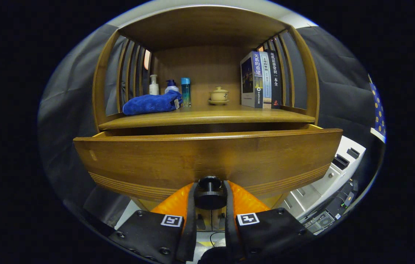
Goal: Pull open the drawer, take out the items inside it, and place them on the countertop above the cabinet.
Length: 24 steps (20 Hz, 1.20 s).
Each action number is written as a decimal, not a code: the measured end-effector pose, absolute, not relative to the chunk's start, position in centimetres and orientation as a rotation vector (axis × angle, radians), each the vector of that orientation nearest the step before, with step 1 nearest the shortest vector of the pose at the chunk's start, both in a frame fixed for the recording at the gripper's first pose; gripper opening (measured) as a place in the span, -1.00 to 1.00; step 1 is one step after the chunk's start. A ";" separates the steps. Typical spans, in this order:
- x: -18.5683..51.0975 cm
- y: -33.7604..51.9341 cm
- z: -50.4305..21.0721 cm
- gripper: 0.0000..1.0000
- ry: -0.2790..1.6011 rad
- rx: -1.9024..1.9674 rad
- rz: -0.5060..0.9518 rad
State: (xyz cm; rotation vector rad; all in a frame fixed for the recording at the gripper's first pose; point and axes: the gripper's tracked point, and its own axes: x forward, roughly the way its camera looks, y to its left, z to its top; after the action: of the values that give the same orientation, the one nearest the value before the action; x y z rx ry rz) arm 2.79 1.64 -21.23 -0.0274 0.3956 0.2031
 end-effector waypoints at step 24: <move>-5.0 -0.4 -21.9 -0.38 0.461 -0.050 0.196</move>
State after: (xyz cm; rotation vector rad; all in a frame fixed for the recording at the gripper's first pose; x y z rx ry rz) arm -5.01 -0.37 -21.92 -0.0504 0.4615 0.1957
